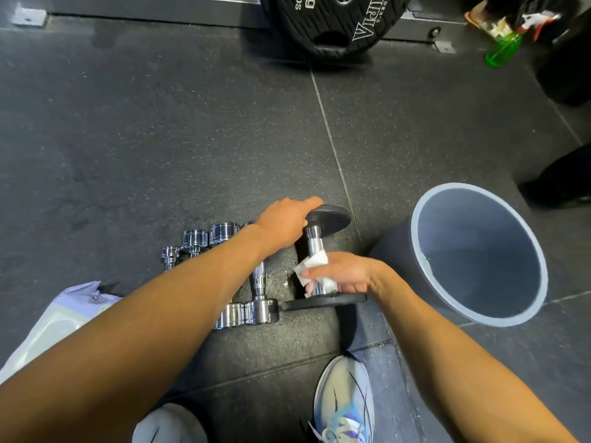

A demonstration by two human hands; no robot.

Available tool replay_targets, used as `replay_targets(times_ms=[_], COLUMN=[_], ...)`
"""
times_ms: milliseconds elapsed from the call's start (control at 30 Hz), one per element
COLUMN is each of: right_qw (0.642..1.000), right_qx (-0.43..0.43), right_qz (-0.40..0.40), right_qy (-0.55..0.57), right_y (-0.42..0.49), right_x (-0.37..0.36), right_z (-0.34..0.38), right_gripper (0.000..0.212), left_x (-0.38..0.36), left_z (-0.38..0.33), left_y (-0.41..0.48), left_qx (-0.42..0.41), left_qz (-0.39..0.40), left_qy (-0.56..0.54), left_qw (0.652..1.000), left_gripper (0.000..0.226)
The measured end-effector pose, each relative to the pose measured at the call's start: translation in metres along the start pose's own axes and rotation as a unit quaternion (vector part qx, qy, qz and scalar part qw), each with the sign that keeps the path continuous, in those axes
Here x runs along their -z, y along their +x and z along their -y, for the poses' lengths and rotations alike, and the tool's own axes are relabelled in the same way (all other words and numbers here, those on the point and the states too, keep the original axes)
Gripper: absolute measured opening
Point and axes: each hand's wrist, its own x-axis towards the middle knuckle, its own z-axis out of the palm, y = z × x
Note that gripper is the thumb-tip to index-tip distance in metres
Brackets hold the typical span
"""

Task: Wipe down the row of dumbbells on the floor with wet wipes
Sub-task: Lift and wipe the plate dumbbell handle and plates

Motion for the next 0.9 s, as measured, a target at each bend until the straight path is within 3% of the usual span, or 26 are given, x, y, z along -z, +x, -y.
replay_targets(times_ms=[133, 233, 300, 367, 467, 533, 567, 633, 767, 833, 900], right_qw=[0.983, 0.943, 0.913, 0.927, 0.989, 0.982, 0.978, 0.980, 0.977, 0.966, 0.956], right_qx=[0.006, -0.083, -0.114, -0.102, -0.075, -0.051, -0.047, -0.025, 0.073, 0.138, 0.178], right_qz=[0.041, -0.042, -0.104, -0.137, -0.124, -0.096, -0.093, -0.101, -0.181, -0.220, -0.233], right_qy=[-0.177, -0.320, -0.378, -0.335, -0.037, 0.153, 0.180, 0.169, 0.090, 0.014, -0.004], right_y=[-0.003, -0.004, -0.009, -0.005, 0.006, 0.010, 0.011, 0.014, 0.002, -0.015, -0.037], right_x=[0.000, -0.009, -0.021, -0.026, -0.021, -0.019, -0.021, -0.028, -0.032, -0.033, -0.038], right_z=[0.001, 0.017, 0.029, 0.030, 0.020, 0.017, 0.017, 0.017, 0.019, 0.032, 0.058], right_gripper=[0.032, 0.055, 0.048, 0.044, 0.035, 0.023, 0.026, 0.028, 0.012, 0.006, 0.009], left_x=[0.000, 0.000, 0.000, -0.002, -0.005, -0.007, -0.008, -0.009, -0.003, 0.003, 0.026], left_z=[0.000, 0.001, 0.000, 0.001, 0.010, 0.023, 0.028, 0.037, 0.030, 0.021, 0.007], left_y=[-0.002, -0.003, -0.002, -0.003, -0.007, -0.011, -0.014, -0.021, -0.040, -0.055, -0.071], left_qx=[-0.006, -0.004, -0.006, -0.006, -0.005, 0.004, 0.007, -0.005, -0.038, 0.026, 0.121], left_qz=[0.000, 0.002, -0.002, -0.005, 0.000, -0.011, -0.023, -0.050, -0.141, -0.194, -0.194], left_qy=[0.000, -0.001, 0.005, 0.007, -0.032, -0.119, -0.158, -0.197, -0.246, -0.306, -0.423], left_qw=[1.000, 1.000, 1.000, 1.000, 0.999, 0.993, 0.987, 0.979, 0.958, 0.932, 0.877], left_gripper=[0.041, 0.043, 0.043, 0.043, 0.038, 0.034, 0.033, 0.033, 0.037, 0.045, 0.047])
